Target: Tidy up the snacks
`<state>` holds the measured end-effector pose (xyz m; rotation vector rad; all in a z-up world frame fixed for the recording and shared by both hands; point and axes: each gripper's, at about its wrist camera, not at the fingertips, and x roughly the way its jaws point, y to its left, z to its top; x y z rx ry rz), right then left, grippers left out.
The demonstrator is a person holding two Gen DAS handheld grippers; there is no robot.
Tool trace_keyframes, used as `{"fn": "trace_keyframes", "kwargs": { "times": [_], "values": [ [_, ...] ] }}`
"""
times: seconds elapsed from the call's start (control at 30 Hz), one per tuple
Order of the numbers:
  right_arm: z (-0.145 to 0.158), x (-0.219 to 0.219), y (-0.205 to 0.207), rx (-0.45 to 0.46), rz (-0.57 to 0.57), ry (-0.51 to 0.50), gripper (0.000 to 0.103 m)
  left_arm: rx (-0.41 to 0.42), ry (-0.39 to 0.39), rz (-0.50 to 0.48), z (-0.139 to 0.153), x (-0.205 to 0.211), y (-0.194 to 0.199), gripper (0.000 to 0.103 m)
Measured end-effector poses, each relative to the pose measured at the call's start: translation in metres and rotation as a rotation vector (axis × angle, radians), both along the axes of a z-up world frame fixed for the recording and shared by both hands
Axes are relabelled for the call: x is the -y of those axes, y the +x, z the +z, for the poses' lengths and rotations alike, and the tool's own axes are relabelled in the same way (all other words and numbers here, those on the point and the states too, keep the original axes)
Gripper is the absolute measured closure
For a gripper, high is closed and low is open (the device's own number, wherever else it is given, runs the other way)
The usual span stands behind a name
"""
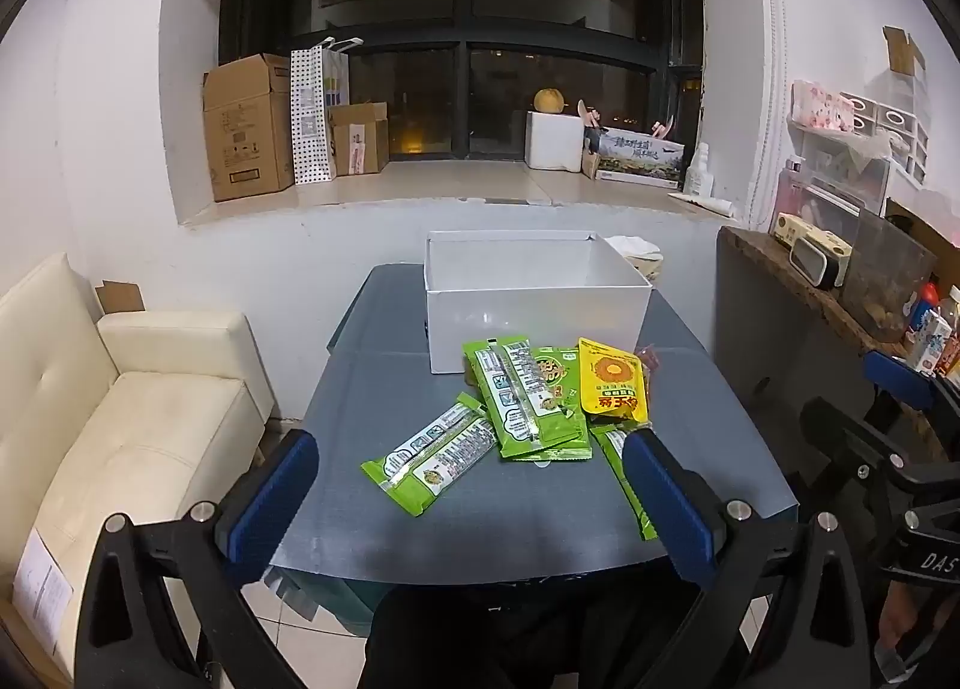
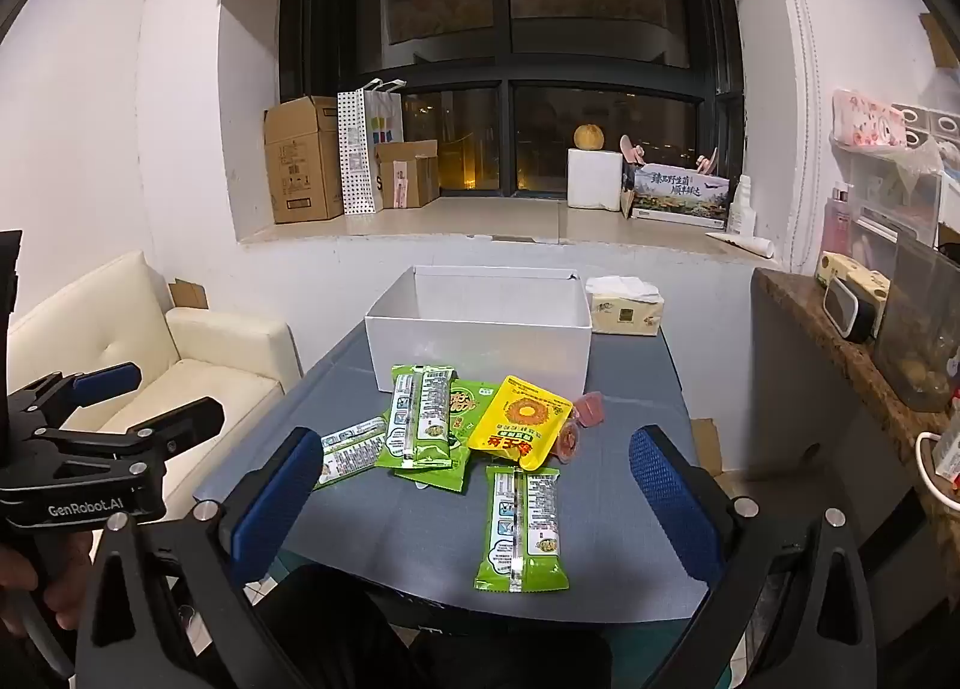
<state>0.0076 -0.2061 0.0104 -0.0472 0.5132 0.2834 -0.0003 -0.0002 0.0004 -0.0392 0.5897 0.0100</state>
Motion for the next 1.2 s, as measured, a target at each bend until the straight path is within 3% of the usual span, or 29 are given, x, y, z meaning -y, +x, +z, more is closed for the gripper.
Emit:
{"fn": "trace_keyframes", "kwargs": {
  "times": [1.2],
  "values": [
    [-0.0024,-0.0016,-0.0015,-0.014,-0.006,-0.005,0.0,-0.013,0.009,-0.011,-0.0022,0.0033,0.0,0.0]
  ]
}}
